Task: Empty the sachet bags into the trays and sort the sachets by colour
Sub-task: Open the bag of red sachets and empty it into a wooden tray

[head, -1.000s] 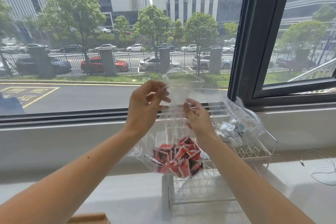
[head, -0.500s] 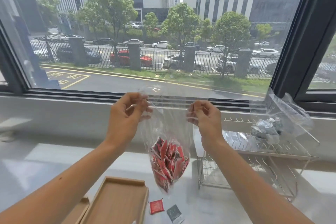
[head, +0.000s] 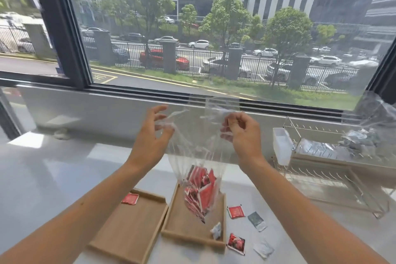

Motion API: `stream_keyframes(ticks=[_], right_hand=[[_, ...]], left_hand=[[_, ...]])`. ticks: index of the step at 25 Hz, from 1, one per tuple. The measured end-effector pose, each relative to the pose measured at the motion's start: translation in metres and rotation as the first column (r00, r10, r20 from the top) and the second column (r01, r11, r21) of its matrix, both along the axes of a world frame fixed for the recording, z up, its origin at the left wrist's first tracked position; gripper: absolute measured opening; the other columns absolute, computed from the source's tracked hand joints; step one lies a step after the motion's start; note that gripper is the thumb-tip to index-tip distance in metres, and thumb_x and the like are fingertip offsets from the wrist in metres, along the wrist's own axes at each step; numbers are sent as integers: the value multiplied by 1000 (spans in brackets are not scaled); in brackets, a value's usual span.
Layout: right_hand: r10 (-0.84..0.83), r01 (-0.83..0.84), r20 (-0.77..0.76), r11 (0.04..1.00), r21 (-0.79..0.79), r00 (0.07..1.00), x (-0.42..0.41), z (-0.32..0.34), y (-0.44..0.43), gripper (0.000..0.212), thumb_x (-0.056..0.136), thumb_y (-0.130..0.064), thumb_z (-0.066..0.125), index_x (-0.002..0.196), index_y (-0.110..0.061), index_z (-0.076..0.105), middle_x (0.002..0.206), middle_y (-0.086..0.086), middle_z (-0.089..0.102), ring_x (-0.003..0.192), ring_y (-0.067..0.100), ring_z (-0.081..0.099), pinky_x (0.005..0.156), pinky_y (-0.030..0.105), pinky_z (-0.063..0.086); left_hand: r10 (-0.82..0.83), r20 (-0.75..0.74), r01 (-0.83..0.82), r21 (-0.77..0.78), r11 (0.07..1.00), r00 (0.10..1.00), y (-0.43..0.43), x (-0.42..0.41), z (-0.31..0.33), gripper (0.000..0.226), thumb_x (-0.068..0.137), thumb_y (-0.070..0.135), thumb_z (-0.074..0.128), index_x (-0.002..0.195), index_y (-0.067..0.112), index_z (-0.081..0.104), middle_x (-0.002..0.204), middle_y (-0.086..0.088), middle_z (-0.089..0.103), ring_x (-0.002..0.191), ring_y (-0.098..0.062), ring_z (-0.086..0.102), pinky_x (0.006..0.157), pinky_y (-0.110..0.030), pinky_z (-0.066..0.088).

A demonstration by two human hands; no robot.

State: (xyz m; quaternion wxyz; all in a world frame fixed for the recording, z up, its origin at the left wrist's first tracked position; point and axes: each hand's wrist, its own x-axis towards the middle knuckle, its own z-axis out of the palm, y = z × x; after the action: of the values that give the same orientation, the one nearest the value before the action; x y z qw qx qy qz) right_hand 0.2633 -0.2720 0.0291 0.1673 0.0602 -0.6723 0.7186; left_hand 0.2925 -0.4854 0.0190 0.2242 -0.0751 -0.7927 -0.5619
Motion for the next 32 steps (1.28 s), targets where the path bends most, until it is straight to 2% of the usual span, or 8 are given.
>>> stream_keyframes(ticks=[5,7,11,15,18,23,26,32], right_hand=[[28,-30,25,996,82,999,16,-12,-36,21,99,-10,55,83,-17,66,75,0,66,69,13,63,74,42,59],[37,-39,19,989,140,999,18,-16,-45,20,99,-10,56,82,-17,66,75,0,66,69,14,63,73,44,59],[64,-55,-28,965,258,998,18,-26,-53,19,97,-11,59,81,-18,66,77,1,67,72,18,65,72,44,60],[102,-85,-45,952,295,994,11,-36,-49,17,96,-19,62,80,-19,67,76,1,69,76,25,67,72,50,60],[119,-97,-47,940,328,992,1,-42,-40,14,95,-21,63,82,-21,68,77,0,69,75,25,67,72,53,58],[175,-157,-33,939,306,984,-17,-51,-27,13,94,-19,65,82,-19,70,74,0,69,75,25,66,71,52,58],[201,-188,-17,941,280,979,-25,-57,-22,12,93,-16,65,83,-14,71,78,5,70,76,26,66,72,51,58],[265,-257,7,927,274,964,-40,-80,-7,8,92,-22,68,86,-18,71,78,-3,71,76,19,68,75,39,60]], left_hand=[[-27,-70,9,-251,968,997,-21,24,4,32,99,27,49,130,33,48,133,9,45,129,-7,38,102,-16,29],[-76,-60,54,-308,950,995,-24,30,11,34,96,40,43,124,28,57,128,13,53,124,-3,43,97,-7,28],[-136,104,157,-236,959,985,-17,32,23,51,86,65,48,117,26,57,108,16,62,98,7,59,74,-2,42],[-18,159,51,-205,977,987,-9,15,26,56,80,52,71,122,24,47,104,5,62,84,-8,68,73,-22,55],[-60,220,101,-182,978,974,-2,1,30,33,86,34,72,109,18,54,91,-6,72,72,-12,73,72,-37,61],[-90,209,134,-207,969,974,19,-20,35,31,87,25,71,113,16,55,87,-5,76,70,-15,72,58,-21,53],[-75,184,120,-243,963,980,31,-30,31,25,88,23,71,109,14,61,81,-1,77,70,-14,72,60,-22,54],[-45,119,62,-148,987,992,43,-38,13,10,89,14,70,99,13,69,78,-3,77,61,-13,68,62,-23,55]])
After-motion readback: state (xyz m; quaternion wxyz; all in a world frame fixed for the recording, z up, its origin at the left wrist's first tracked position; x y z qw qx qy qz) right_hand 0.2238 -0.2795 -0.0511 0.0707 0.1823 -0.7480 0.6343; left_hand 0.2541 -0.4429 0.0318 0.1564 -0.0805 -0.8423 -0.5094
